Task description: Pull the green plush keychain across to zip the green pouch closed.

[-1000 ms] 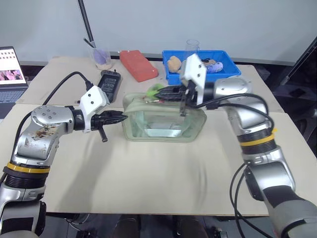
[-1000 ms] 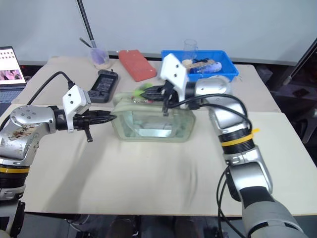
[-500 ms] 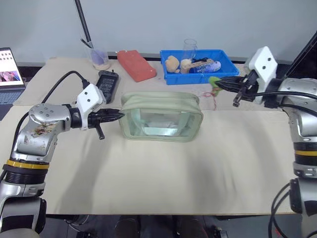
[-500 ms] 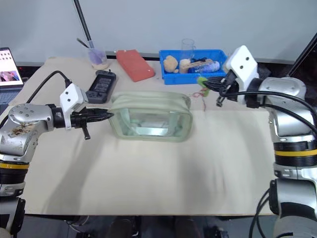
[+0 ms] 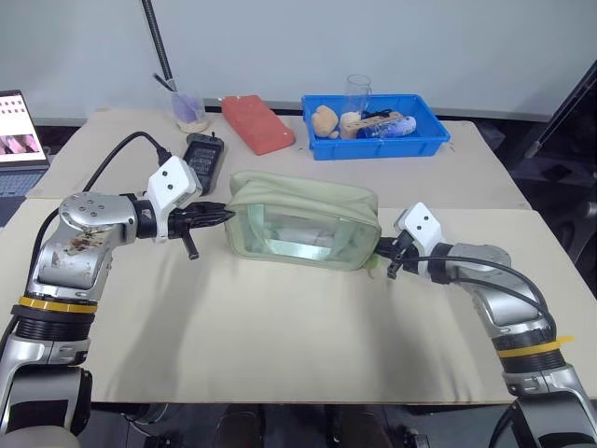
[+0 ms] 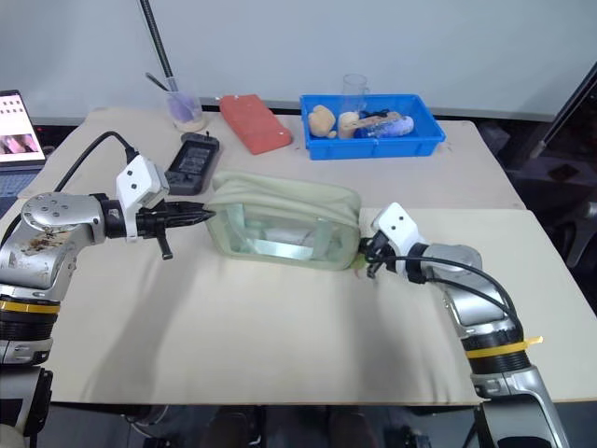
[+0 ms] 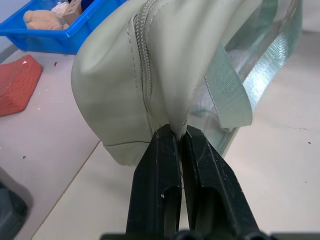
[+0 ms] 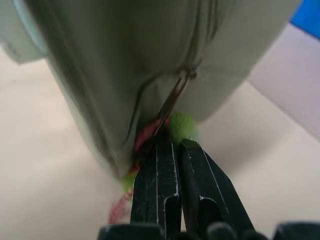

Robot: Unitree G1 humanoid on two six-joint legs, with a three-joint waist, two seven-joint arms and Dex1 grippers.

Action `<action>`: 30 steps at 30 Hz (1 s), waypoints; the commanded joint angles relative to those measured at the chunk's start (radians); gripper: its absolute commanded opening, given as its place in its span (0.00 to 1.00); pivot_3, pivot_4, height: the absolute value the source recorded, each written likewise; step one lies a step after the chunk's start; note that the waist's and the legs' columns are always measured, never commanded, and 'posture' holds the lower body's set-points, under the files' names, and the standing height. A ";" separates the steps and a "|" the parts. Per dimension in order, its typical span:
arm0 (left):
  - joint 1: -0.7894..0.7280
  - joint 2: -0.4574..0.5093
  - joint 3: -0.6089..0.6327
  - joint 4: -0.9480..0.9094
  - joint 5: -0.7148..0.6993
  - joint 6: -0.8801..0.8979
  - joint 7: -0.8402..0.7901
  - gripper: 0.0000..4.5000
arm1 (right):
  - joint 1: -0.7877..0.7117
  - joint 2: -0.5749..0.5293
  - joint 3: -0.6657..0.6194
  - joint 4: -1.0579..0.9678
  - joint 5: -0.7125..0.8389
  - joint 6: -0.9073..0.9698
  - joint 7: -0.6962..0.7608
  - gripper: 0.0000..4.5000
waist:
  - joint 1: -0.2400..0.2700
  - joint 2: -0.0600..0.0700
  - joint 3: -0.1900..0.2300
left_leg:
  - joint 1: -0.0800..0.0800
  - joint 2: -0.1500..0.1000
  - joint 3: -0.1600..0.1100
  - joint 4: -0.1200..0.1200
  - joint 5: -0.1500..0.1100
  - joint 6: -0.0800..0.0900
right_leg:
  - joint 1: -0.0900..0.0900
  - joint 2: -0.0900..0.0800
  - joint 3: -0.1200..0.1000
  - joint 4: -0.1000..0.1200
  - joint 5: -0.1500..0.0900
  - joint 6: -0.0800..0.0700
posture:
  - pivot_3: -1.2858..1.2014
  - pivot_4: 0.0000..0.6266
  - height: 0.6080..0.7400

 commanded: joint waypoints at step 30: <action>-0.062 0.279 0.302 0.104 -0.285 0.292 -0.151 1.00 | -0.339 -0.341 -0.265 -0.050 0.454 0.339 0.352 1.00 | 0.001 0.001 0.001 | 0.005 0.000 0.002 -0.010 -0.001 -0.003 | -0.001 -0.001 0.000 -0.001 -0.004 -0.004 | 0.52 0.24 1.00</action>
